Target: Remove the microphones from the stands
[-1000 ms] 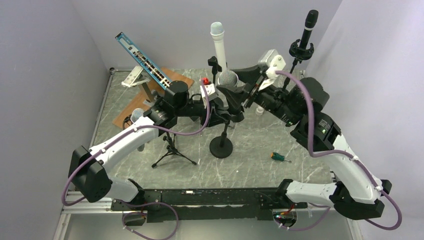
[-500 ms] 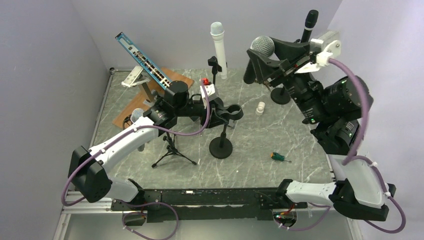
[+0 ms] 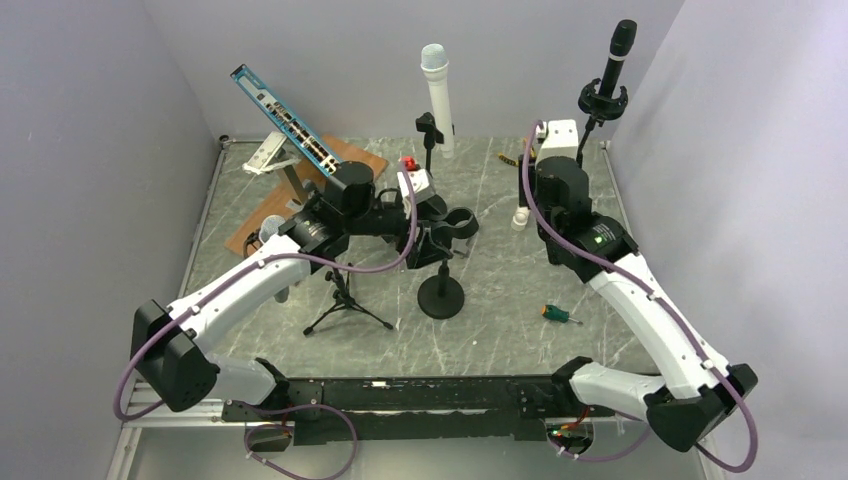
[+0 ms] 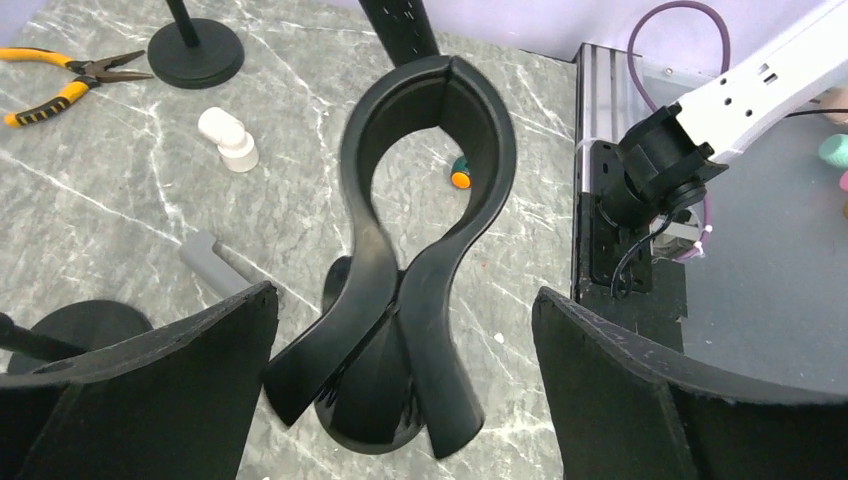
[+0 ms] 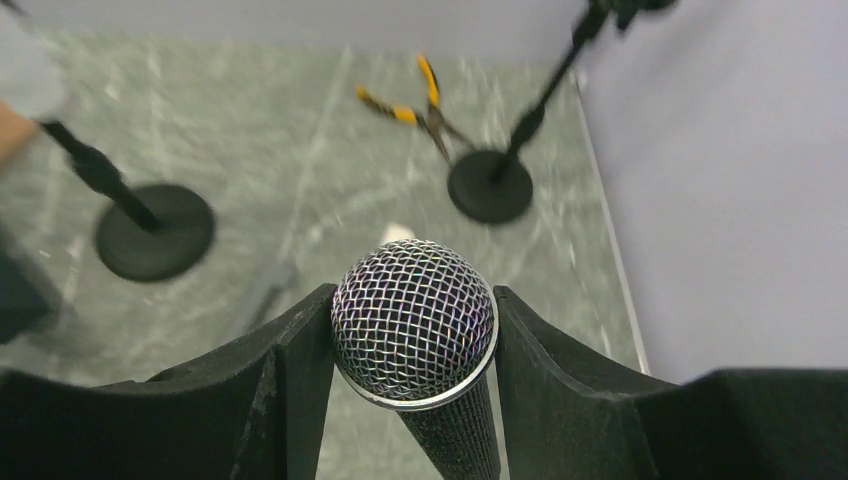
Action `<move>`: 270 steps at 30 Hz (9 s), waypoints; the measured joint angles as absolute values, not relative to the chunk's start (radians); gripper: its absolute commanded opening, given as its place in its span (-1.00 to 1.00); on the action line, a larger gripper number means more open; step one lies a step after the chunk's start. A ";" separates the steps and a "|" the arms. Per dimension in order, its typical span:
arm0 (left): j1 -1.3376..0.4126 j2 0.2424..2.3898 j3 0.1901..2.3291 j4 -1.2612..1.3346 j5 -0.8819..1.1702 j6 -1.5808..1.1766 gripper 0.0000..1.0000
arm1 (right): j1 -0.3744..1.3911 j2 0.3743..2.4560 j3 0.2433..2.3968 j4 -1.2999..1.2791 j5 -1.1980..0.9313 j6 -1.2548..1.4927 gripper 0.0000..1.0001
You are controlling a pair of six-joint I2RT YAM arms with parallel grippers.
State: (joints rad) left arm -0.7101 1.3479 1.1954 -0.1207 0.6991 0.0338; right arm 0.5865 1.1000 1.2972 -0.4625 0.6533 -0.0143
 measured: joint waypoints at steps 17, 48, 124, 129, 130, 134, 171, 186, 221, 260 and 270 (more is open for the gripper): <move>-0.710 1.284 1.537 -0.348 0.568 -0.045 0.99 | 0.335 1.334 1.102 -0.720 0.338 0.360 -1.00; -0.710 0.581 1.435 -0.847 -0.132 -0.266 0.98 | 0.290 1.641 0.969 -0.542 0.288 0.421 0.60; -0.710 0.383 1.399 -1.016 -0.476 -0.302 0.98 | 1.273 1.811 1.840 -0.124 0.178 0.331 -0.07; -0.710 0.382 1.399 -1.015 -0.476 -0.302 0.98 | 1.272 1.813 1.840 -0.127 0.186 0.324 -0.27; -0.710 0.382 1.399 -1.015 -0.476 -0.302 0.98 | 1.272 1.813 1.840 -0.127 0.186 0.323 -0.28; -0.710 0.382 1.396 -1.015 -0.475 -0.302 0.98 | 1.273 1.814 1.867 -0.156 0.191 0.312 -0.42; -0.710 0.383 1.353 -1.011 -0.465 -0.320 0.98 | 1.253 1.654 2.046 -0.173 0.233 0.208 -1.00; -0.710 0.422 1.345 -1.005 -0.432 -0.307 0.98 | 1.240 1.215 1.724 -0.075 0.551 -0.025 -1.00; -0.710 0.618 1.354 -0.858 -0.276 -0.197 0.98 | 0.402 1.239 1.454 -1.085 0.330 0.439 -1.00; -0.823 1.274 1.546 -0.549 0.257 -0.284 0.46 | 0.368 1.748 1.135 -0.664 0.160 0.448 0.80; -0.823 1.401 1.635 -0.570 0.241 -0.244 0.07 | 0.368 1.544 1.136 -0.677 0.172 0.426 0.83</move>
State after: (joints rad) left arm -0.8234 1.4014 1.6352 -0.5705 0.2413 -0.2436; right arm 0.3679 1.5440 1.1358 -0.6773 0.1722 0.4259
